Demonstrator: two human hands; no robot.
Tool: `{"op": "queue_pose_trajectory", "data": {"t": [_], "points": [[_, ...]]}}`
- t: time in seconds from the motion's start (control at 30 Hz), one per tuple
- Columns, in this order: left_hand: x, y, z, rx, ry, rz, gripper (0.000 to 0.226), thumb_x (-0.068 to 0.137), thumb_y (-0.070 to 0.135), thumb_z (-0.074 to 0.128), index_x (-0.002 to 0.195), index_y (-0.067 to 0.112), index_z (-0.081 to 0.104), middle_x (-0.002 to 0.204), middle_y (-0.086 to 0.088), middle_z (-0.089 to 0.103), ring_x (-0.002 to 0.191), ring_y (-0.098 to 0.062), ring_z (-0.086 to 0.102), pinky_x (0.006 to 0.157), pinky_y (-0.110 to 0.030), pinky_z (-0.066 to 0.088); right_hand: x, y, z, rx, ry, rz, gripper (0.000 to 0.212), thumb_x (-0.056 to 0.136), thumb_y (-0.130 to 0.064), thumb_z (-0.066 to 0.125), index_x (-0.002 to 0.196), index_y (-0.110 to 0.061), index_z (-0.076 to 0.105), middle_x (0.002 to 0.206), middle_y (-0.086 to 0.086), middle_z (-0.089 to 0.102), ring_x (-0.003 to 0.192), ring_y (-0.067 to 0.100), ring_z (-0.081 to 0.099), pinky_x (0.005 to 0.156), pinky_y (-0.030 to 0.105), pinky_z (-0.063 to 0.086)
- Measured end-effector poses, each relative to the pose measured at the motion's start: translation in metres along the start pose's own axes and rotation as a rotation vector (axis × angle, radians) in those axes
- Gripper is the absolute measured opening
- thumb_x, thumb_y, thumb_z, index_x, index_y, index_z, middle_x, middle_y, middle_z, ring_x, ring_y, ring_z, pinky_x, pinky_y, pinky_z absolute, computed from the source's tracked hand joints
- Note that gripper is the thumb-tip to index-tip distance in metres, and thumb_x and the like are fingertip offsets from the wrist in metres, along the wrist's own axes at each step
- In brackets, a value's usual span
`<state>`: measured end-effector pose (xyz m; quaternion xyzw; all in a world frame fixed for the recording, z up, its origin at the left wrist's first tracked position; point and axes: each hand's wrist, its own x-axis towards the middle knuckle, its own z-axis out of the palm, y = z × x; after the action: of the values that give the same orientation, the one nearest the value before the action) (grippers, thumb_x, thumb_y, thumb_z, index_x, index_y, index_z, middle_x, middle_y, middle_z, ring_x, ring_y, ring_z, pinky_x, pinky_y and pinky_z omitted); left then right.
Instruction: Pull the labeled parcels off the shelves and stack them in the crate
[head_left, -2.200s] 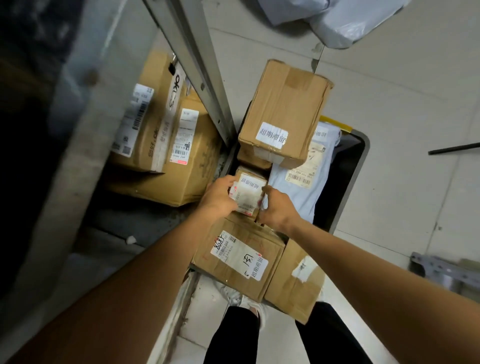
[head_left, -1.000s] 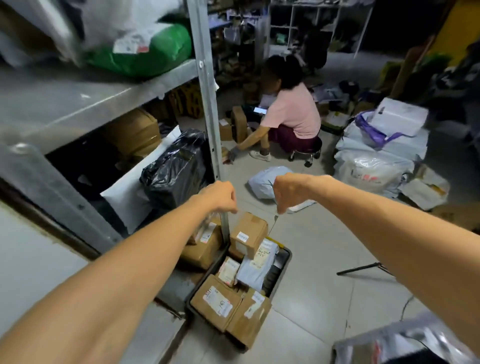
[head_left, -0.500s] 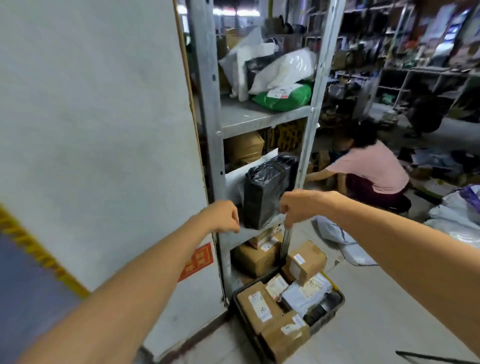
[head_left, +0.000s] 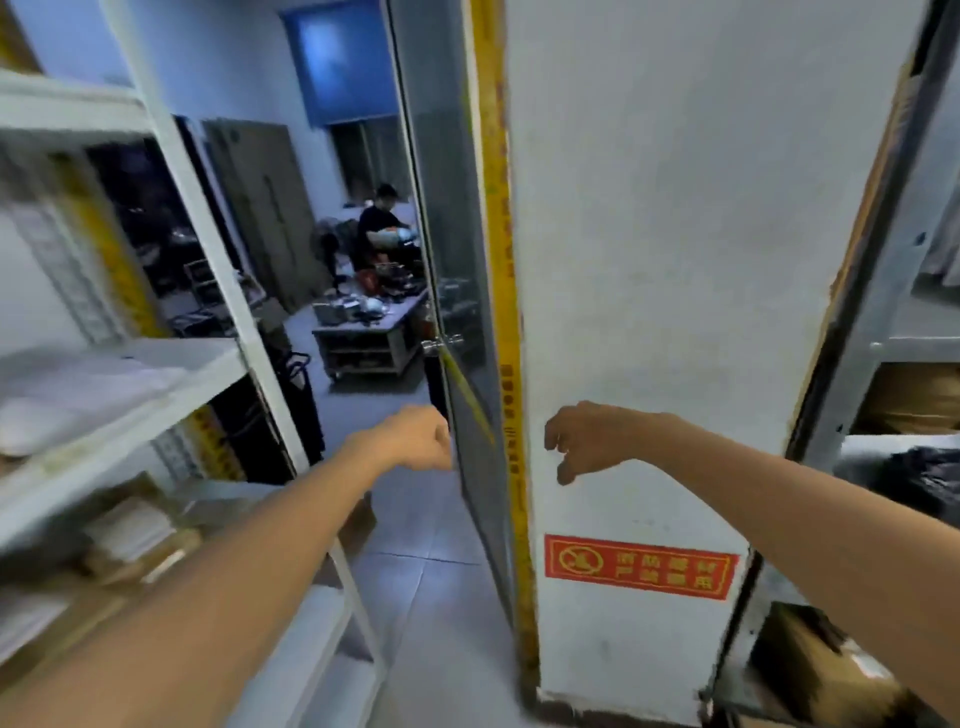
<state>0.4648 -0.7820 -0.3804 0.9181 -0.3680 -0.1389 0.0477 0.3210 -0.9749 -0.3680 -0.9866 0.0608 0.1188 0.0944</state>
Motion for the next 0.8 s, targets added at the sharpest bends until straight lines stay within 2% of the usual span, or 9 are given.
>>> {"op": "queue_pose_trajectory", "data": {"t": [0.07,0.13,0.2,0.27,0.3,0.37,0.47,0.63,0.8], "points": [[-0.027,-0.038,-0.017,-0.037,0.033,-0.092,0.006,0.085,0.017,0.067,0.083,0.013,0.063,0.085,-0.01,0.057,0.073,-0.023,0.053,0.065,-0.03,0.045,0.026,-0.037,-0.015,-0.05,0.011,-0.105,0.033,0.081,-0.026,0.069,0.106,-0.004,0.064,0.097,0.007,0.065,0.094,0.027,0.06,0.072,0.034,0.052],[-0.059,-0.07,-0.031,-0.08,0.082,-0.199,0.011,0.085,0.02,0.071,0.092,0.011,0.068,0.09,-0.01,0.064,0.081,-0.025,0.061,0.073,-0.033,0.052,0.047,-0.072,-0.029,-0.089,0.026,-0.194,0.026,0.079,-0.025,0.07,0.099,-0.008,0.064,0.079,0.001,0.06,0.082,0.022,0.057,0.062,0.029,0.046],[-0.096,-0.095,-0.041,-0.122,0.123,-0.286,0.021,0.085,0.021,0.072,0.102,0.01,0.071,0.101,-0.006,0.069,0.094,-0.023,0.065,0.083,-0.035,0.054,0.064,-0.109,-0.042,-0.098,0.029,-0.304,0.038,0.079,-0.027,0.071,0.113,-0.012,0.063,0.096,0.001,0.063,0.087,0.018,0.057,0.072,0.03,0.05],[-0.134,-0.115,-0.047,-0.161,0.161,-0.358,0.023,0.084,0.021,0.073,0.104,0.011,0.071,0.106,-0.004,0.069,0.098,-0.021,0.064,0.086,-0.033,0.053,0.076,-0.148,-0.051,-0.09,0.014,-0.418,0.046,0.083,-0.026,0.071,0.126,-0.013,0.059,0.119,0.003,0.062,0.099,0.019,0.059,0.082,0.033,0.052],[-0.155,-0.122,-0.048,-0.178,0.172,-0.394,0.023,0.084,0.022,0.073,0.105,0.012,0.07,0.108,-0.002,0.068,0.1,-0.019,0.063,0.085,-0.031,0.052,0.079,-0.169,-0.054,-0.081,0.002,-0.471,0.046,0.084,-0.025,0.07,0.127,-0.012,0.059,0.123,0.006,0.062,0.104,0.023,0.061,0.086,0.036,0.053],[-0.197,-0.133,-0.049,-0.189,0.193,-0.485,0.026,0.084,0.025,0.073,0.108,0.016,0.069,0.107,0.002,0.065,0.1,-0.016,0.06,0.082,-0.026,0.048,0.083,-0.209,-0.056,-0.075,-0.015,-0.574,0.043,0.083,-0.027,0.072,0.121,-0.01,0.061,0.121,0.011,0.064,0.108,0.03,0.061,0.092,0.042,0.053],[-0.262,-0.139,-0.048,-0.199,0.246,-0.635,0.03,0.081,0.028,0.075,0.109,0.019,0.069,0.108,0.004,0.065,0.1,-0.016,0.06,0.084,-0.028,0.048,0.078,-0.268,-0.054,-0.069,-0.03,-0.737,0.048,0.079,-0.031,0.076,0.12,-0.012,0.06,0.115,0.004,0.064,0.105,0.023,0.061,0.088,0.033,0.052],[-0.358,-0.134,-0.043,-0.132,0.29,-0.909,0.037,0.083,0.032,0.072,0.118,0.02,0.066,0.121,0.002,0.064,0.108,-0.018,0.06,0.093,-0.031,0.048,0.041,-0.351,-0.04,-0.046,-0.061,-0.999,0.046,0.076,-0.028,0.076,0.118,-0.021,0.06,0.115,-0.002,0.062,0.1,0.015,0.06,0.085,0.032,0.053],[-0.439,-0.125,-0.031,-0.166,0.377,-1.124,0.029,0.082,0.029,0.075,0.109,0.02,0.069,0.117,0.0,0.067,0.106,-0.02,0.062,0.09,-0.028,0.047,-0.004,-0.413,-0.025,-0.039,-0.058,-1.186,0.059,0.075,-0.033,0.077,0.128,-0.023,0.055,0.123,-0.005,0.058,0.108,0.014,0.058,0.093,0.036,0.051]]}}
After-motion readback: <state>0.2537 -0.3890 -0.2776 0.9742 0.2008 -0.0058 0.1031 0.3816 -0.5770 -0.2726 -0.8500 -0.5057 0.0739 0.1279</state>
